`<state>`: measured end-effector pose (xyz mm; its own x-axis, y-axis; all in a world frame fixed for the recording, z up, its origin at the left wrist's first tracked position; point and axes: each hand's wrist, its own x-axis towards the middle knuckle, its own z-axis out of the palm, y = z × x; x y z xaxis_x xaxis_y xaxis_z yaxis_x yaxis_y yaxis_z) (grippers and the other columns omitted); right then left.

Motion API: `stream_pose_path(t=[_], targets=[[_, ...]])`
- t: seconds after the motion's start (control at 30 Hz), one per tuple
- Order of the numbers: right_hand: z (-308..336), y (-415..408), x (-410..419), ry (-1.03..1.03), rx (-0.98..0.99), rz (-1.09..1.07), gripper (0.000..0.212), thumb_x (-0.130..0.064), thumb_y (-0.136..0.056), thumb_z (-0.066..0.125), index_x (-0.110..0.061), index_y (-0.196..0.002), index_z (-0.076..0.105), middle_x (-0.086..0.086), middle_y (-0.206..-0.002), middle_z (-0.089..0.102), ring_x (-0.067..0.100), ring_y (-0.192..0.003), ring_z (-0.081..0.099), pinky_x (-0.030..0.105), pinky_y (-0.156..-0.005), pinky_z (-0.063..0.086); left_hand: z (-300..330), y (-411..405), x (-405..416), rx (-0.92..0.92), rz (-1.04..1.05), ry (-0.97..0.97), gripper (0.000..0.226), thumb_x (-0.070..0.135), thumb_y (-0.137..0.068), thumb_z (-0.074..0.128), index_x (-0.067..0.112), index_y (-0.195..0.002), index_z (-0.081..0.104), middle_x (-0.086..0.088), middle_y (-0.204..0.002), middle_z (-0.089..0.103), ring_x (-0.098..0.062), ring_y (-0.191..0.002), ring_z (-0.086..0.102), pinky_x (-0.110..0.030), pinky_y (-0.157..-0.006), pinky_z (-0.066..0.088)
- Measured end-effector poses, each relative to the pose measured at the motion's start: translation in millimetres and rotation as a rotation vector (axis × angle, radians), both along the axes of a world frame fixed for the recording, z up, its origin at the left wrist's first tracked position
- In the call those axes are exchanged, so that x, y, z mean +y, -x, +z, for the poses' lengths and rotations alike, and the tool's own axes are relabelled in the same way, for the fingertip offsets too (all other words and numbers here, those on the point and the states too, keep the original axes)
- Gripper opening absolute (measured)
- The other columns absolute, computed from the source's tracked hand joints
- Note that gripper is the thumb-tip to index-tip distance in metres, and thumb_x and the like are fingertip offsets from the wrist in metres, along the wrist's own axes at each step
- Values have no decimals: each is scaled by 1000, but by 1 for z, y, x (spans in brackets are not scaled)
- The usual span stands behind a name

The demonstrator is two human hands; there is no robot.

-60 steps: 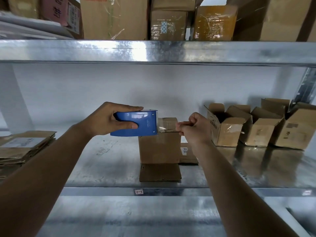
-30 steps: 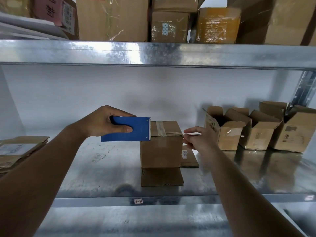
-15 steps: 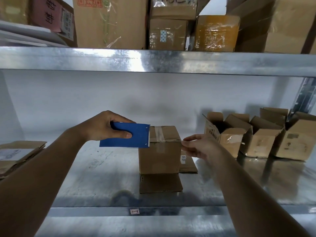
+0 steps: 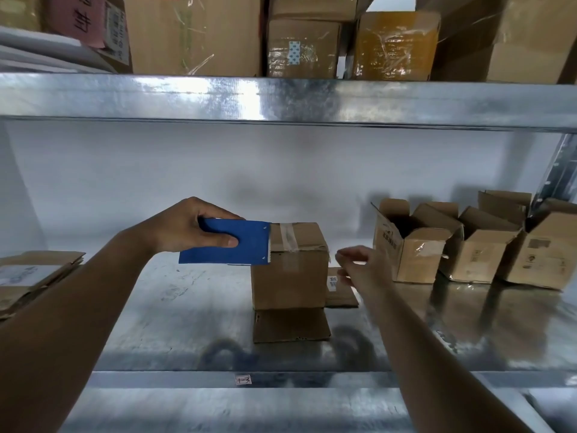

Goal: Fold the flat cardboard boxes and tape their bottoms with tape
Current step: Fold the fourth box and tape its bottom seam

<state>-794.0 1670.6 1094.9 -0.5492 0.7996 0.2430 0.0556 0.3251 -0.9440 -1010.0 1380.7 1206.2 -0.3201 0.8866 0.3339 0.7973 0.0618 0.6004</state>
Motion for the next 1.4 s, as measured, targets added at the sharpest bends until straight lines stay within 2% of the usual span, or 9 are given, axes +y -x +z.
stream_pose_path(t=[0.07,0.2,0.37,0.53,0.63,0.73,0.87,1.23,1.4], targets=[[-7,4,-6,-264,142,-115,11,-30,-96,73,-32,-107,73,-13,-99,74,9,-84,74,26,-74,63,-1,0,1,4,1,-7,46,27,-85,80,28,-130,72,11,-121,76,-16,-112,72,-45,-94,61],[-3,7,-25,-706,256,-150,20,-26,-95,75,-11,-107,79,-3,-95,76,2,-82,69,8,-77,52,-3,0,1,8,7,-11,45,25,-87,80,26,-131,72,11,-121,75,-15,-112,72,-44,-95,61],[3,3,-31,-804,155,-116,18,-19,-92,77,-5,-103,81,7,-95,77,7,-81,66,-5,-81,39,-6,-1,1,1,11,-13,45,27,-85,80,28,-130,72,13,-120,75,-14,-112,71,-39,-94,61],[9,11,-22,-871,21,-26,15,-9,-95,72,-6,-108,79,6,-102,69,18,-89,66,6,-80,43,-7,-2,2,-8,9,-16,46,28,-85,80,27,-130,72,12,-120,76,-15,-112,71,-41,-94,61],[15,23,-28,-1107,-5,13,31,-4,-93,70,-13,-122,76,2,-123,71,21,-111,66,28,-95,52,-8,-4,2,2,15,-18,46,29,-84,80,28,-130,72,12,-120,76,-15,-111,72,-42,-94,61],[18,34,-39,-1125,-66,117,35,-20,-103,61,-19,-138,67,-2,-141,65,17,-129,61,38,-112,48,-10,-6,3,8,24,-28,46,29,-85,81,27,-130,72,12,-120,75,-16,-112,72,-43,-95,61],[1,40,-39,-1094,-268,126,46,-38,-108,43,-28,-152,51,-4,-148,59,18,-139,53,38,-121,38,-15,-8,1,-2,42,-40,47,27,-85,82,26,-131,72,12,-120,75,-14,-111,72,-42,-94,61],[0,35,-31,-1035,-260,127,44,-13,-105,55,-24,-147,57,-4,-145,62,11,-135,57,38,-130,15,-15,16,-43,-34,110,-43,44,16,-84,83,30,-125,74,14,-114,77,-8,-106,73,-23,-90,59],[7,39,-40,-1041,-356,96,40,-40,-111,40,-27,-143,60,-8,-141,65,10,-133,58,40,-130,15,-21,27,-48,-7,150,-54,46,22,-82,85,29,-126,74,15,-114,77,-8,-106,73,-30,-92,60]])
